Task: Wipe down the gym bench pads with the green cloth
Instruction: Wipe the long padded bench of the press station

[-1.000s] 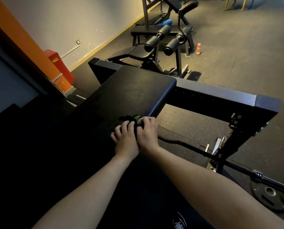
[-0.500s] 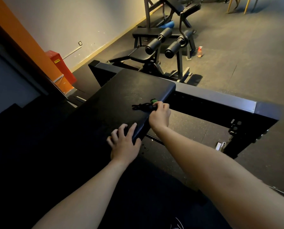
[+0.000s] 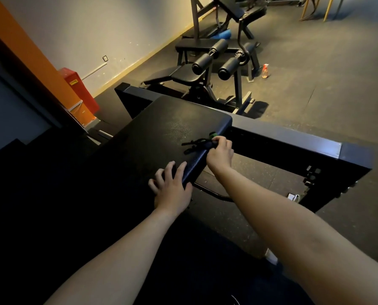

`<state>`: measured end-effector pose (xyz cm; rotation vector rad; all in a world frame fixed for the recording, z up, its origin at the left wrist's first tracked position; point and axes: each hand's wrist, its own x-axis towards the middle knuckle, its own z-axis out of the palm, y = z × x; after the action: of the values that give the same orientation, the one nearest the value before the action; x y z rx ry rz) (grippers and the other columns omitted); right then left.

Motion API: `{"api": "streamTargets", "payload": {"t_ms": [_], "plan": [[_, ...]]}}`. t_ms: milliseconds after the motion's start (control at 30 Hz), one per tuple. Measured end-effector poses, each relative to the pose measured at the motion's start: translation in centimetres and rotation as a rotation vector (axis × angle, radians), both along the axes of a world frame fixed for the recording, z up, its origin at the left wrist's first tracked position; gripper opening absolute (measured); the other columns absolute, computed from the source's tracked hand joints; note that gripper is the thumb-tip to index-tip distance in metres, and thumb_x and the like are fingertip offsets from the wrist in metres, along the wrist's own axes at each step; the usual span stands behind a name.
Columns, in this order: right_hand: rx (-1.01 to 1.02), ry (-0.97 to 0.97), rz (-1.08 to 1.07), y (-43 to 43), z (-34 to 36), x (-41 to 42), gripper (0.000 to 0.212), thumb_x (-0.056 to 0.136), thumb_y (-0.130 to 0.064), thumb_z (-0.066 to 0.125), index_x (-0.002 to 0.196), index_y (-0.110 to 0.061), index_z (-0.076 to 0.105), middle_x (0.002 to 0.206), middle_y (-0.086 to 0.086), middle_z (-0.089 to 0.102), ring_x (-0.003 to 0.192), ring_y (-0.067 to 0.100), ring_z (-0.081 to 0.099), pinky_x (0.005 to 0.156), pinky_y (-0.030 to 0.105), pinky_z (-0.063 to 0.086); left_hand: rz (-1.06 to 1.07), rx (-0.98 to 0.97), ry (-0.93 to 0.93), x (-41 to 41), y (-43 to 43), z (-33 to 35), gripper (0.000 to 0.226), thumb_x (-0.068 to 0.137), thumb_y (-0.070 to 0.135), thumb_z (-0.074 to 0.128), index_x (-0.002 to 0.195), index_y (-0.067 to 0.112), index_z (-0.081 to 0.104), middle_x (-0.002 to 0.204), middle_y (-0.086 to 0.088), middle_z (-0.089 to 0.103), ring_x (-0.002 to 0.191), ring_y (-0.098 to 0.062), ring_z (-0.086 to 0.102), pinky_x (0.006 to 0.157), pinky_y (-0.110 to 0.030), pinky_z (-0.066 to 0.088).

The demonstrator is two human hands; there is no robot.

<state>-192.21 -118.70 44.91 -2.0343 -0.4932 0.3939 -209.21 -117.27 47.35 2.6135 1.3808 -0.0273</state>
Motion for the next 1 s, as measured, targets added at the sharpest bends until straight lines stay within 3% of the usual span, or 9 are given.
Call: {"api": "streamTargets", "payload": {"t_ms": [200,367,433,567,667,767,833,900,1000], "plan": [[0.222,0.169,0.03,-0.5,-1.7,-5.2,0.026,0.09,-0.008,0.049,0.113,-0.02,0.051,0.12,0.001,0.04,0.119,0.022,0.04,0.11,0.045,0.033,-0.011,0.055,0.006,0.0,0.0,-0.3,0.064,0.096,0.045,0.054,0.15,0.044,0.019,0.161,0.002,0.013,0.146,-0.032,0.012,0.118,-0.059,0.012],[0.273,0.274,0.131,-2.2,-2.7,-7.6,0.022,0.091,-0.007,0.052,0.105,-0.024,0.047,0.116,0.0,0.036,0.119,0.02,0.039,0.107,0.032,0.031,0.025,0.028,-0.039,1.8,1.3,0.3,0.057,0.094,0.045,0.057,0.144,0.036,0.031,0.152,-0.004,0.022,0.14,-0.033,0.018,0.116,-0.055,0.015],[0.286,0.31,0.09,-1.8,-2.7,-7.2,0.022,0.092,-0.007,0.051,0.105,-0.024,0.045,0.116,0.0,0.035,0.12,0.021,0.037,0.106,0.03,0.03,0.002,0.033,-0.027,2.0,1.4,0.0,0.058,0.094,0.045,0.057,0.145,0.037,0.029,0.152,-0.004,0.02,0.141,-0.032,0.017,0.116,-0.056,0.014],[0.343,0.482,-0.125,0.7,-1.9,-2.7,0.022,0.091,-0.008,0.049,0.105,-0.025,0.046,0.121,0.002,0.036,0.111,0.019,0.043,0.108,0.043,0.038,-0.008,0.066,-0.009,1.9,1.1,-0.4,0.06,0.095,0.051,0.053,0.147,0.043,0.025,0.155,-0.003,0.016,0.142,-0.031,0.014,0.115,-0.057,0.011],[0.383,0.614,-0.276,1.9,-0.9,-0.4,0.023,0.093,-0.01,0.048,0.106,-0.028,0.043,0.13,0.004,0.035,0.106,0.02,0.046,0.103,0.044,0.043,-0.005,0.044,0.009,2.2,1.0,-0.3,0.059,0.096,0.054,0.049,0.147,0.046,0.021,0.156,-0.001,0.011,0.143,-0.032,0.01,0.116,-0.057,0.008],[0.367,0.587,-0.261,1.9,-1.5,-1.8,0.018,0.097,-0.013,0.046,0.112,-0.023,0.042,0.13,0.006,0.035,0.103,0.017,0.044,0.091,0.036,0.04,-0.024,0.053,0.011,2.0,1.1,-0.4,0.058,0.096,0.054,0.049,0.147,0.046,0.021,0.158,-0.001,0.011,0.143,-0.033,0.011,0.116,-0.059,0.009],[0.317,0.514,-0.189,1.2,-2.0,-3.9,0.02,0.095,-0.019,0.046,0.111,-0.031,0.043,0.13,0.007,0.039,0.109,0.021,0.046,0.096,0.04,0.042,-0.031,0.059,0.006,1.9,1.1,-0.4,0.058,0.096,0.054,0.048,0.147,0.046,0.021,0.158,-0.001,0.012,0.143,-0.033,0.012,0.116,-0.059,0.01],[0.265,0.482,-0.109,0.2,-2.9,-6.0,0.023,0.085,-0.03,0.048,0.093,-0.051,0.044,0.128,0.009,0.045,0.114,0.027,0.049,0.103,0.05,0.043,-0.039,0.058,0.0,1.8,1.1,-0.4,0.058,0.096,0.055,0.048,0.148,0.046,0.023,0.159,0.0,0.012,0.143,-0.033,0.012,0.116,-0.059,0.01],[0.227,0.462,-0.017,-0.8,-4.8,-7.5,0.019,0.079,-0.035,0.047,0.092,-0.049,0.046,0.125,0.01,0.049,0.115,0.028,0.053,0.104,0.052,0.044,-0.05,0.046,-0.017,1.6,1.3,-0.5,0.057,0.097,0.055,0.047,0.148,0.046,0.024,0.16,0.0,0.013,0.143,-0.033,0.012,0.115,-0.058,0.009]]}}
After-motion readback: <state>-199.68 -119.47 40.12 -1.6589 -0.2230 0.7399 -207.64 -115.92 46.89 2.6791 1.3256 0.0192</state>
